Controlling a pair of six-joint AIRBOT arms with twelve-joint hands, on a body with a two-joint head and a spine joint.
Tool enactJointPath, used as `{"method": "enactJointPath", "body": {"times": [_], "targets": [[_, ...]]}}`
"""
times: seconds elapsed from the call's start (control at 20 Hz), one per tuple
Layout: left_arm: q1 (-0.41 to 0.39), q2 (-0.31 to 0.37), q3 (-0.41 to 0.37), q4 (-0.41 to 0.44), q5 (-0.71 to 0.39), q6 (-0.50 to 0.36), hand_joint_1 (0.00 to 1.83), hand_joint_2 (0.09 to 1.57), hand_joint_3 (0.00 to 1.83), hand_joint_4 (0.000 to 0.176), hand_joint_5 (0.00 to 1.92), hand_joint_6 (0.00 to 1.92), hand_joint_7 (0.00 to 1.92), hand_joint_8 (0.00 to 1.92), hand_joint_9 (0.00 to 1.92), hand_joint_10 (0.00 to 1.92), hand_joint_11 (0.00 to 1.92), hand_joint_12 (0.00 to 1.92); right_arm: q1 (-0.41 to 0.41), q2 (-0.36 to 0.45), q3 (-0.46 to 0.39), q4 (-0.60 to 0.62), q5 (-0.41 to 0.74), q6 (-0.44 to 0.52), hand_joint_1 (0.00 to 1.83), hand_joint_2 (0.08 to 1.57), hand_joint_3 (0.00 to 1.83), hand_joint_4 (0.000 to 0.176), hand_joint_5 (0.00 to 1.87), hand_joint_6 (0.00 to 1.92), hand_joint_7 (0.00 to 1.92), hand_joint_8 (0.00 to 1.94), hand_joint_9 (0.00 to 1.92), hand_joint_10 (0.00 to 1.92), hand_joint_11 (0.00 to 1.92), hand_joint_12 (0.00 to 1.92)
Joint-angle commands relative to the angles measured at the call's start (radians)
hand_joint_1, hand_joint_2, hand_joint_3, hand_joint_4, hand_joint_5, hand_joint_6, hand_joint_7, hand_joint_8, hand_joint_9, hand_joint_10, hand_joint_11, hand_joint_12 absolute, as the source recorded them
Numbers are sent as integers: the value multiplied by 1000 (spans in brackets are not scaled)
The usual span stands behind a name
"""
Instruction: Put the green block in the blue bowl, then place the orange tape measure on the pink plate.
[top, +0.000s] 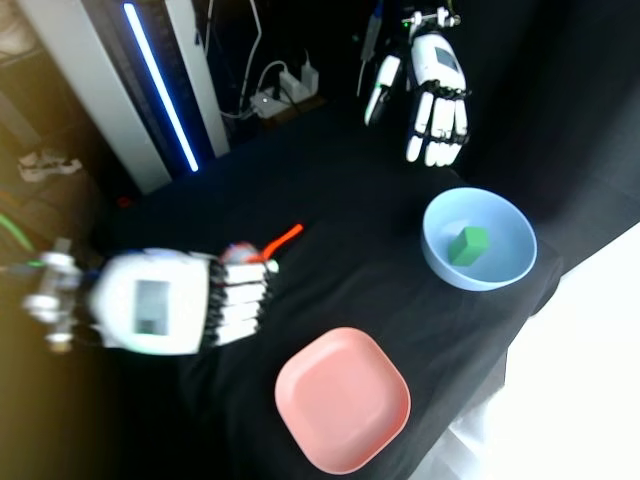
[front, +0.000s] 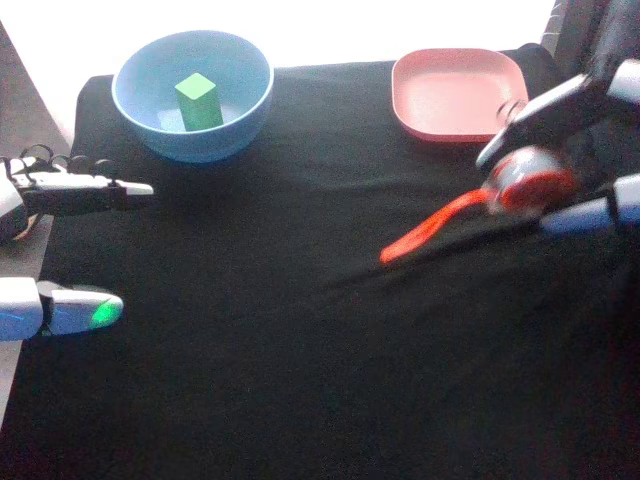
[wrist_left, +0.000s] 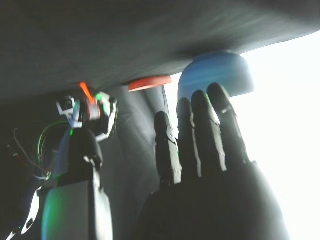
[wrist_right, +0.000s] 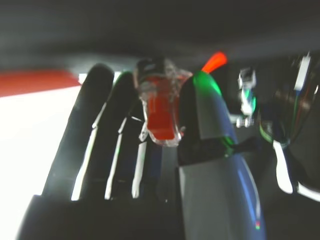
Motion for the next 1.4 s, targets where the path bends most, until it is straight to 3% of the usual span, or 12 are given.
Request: {"method": "enactJointPath", "body": {"times": [0.0,0.15,0.2,0.4,0.5,0.6,0.7,0.85,0.95,1.05,1.2,1.35], "targets": [[-3,-1,-2,-22,-117,-6,643,1046,1,131,409,1,377,0,317,4,0,687,16,4,-1,77,124,-6,1289,1051,0,0,1366,83,1041,1098,1096,922,929,1373],[5,-2,-4,-29,-124,-8,661,1051,1,124,416,1,376,0,318,1,0,632,104,2,37,117,102,-76,1235,1026,0,0,1316,295,1047,1183,1098,1861,1178,1898],[9,-2,-5,-31,-125,-11,654,1050,0,120,420,2,381,2,324,4,0,628,150,-19,70,113,60,-92,1369,1026,0,0,1176,482,1219,580,1108,1287,1017,1500],[9,-2,-5,-30,-126,-12,694,1052,0,91,439,3,388,2,317,3,0,647,306,-123,210,26,-137,-117,1410,1011,0,0,1093,686,1323,327,1195,812,1097,783],[9,-3,-5,-30,-131,-12,641,1044,0,104,443,2,400,2,330,3,0,653,352,-186,275,-31,-227,-117,1499,1056,28,0,897,1016,1122,561,1149,691,842,1402],[9,-3,-4,-30,-132,-11,650,1036,0,110,445,1,396,0,325,0,0,655,383,-252,340,-113,-325,-114,1426,1024,0,0,1062,748,1358,122,1170,939,1036,1158],[6,-6,-2,-25,-132,-11,695,1036,0,113,449,3,386,1,317,1,0,714,396,-311,393,-206,-410,-98,1405,1021,3,0,1323,121,1215,567,1082,1069,955,1085],[1,-8,0,-19,-137,-13,750,1052,3,72,461,3,392,3,313,4,0,696,396,-362,440,-331,-483,-53,1410,1007,4,0,1153,494,1400,84,1177,922,922,988],[1,-8,0,-17,-137,-13,754,1054,3,75,459,1,391,2,312,3,0,692,396,-363,441,-347,-500,-53,1403,962,10,0,917,151,1439,120,1017,536,647,1066],[1,-8,-1,-17,-140,-13,752,1059,3,71,455,0,392,1,324,5,0,714,396,-363,447,-350,-509,-53,1057,910,1,0,480,5,701,4,653,332,302,1325],[1,-9,-1,-17,-143,-13,738,1068,1,34,468,1,421,2,361,5,0,782,396,-362,454,-349,-503,-27,787,879,1,161,42,0,110,0,135,19,9,848],[4,-7,-2,-23,-174,-13,749,1060,0,53,465,0,416,0,354,1,0,789,396,-341,426,-276,-408,6,678,806,0,176,0,0,0,0,1,0,0,380]]}}
